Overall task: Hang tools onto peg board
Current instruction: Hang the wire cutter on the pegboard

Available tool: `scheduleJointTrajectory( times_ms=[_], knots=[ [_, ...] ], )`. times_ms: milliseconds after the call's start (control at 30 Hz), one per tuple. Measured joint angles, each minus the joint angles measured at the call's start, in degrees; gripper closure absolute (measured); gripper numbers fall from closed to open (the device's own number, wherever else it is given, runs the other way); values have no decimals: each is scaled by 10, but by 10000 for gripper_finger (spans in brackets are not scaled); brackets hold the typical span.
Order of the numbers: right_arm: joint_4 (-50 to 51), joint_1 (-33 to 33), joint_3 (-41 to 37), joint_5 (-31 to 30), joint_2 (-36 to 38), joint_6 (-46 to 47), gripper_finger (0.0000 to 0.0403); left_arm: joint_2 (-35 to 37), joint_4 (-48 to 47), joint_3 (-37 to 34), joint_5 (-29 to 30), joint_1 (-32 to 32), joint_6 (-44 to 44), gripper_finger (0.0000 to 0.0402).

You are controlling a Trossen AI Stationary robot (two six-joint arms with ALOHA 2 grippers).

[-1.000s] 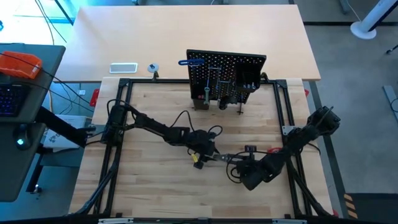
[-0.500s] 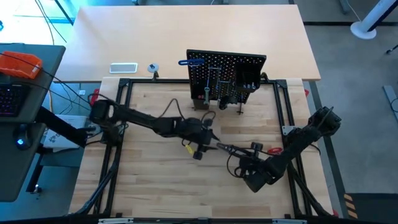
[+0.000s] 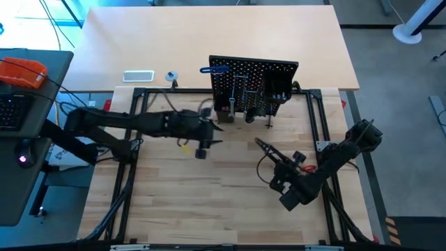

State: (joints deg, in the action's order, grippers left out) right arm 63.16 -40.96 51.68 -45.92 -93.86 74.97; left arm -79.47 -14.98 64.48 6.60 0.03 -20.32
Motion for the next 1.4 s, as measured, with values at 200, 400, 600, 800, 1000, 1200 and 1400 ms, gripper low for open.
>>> scheduleJointTrajectory(
  times_ms=[200, 400, 600, 800, 1000, 1200, 1400],
  knots=[
    [29, 26, -7, -44, 0, 64, 343, 102, -22, -44, 31, 0, 8, 229],
    [24, 58, -36, -82, 0, 107, 343, 196, -18, -122, 48, 0, 38, 229],
    [24, 69, -60, -156, 0, 161, 343, 267, -15, -204, 57, 0, 78, 229],
    [12, 85, -72, -189, 0, 176, 343, 304, 1, -268, 58, 0, 101, 229],
    [-2, 77, -72, -190, 0, 176, 343, 306, 156, -347, 33, 0, 121, 229],
    [-7, 49, -72, -181, 0, 192, 343, 275, 360, -413, 11, 0, 126, 229],
    [85, 49, -72, -175, 0, 295, 343, 213, 398, -414, -29, 0, 146, 229]
  ],
)
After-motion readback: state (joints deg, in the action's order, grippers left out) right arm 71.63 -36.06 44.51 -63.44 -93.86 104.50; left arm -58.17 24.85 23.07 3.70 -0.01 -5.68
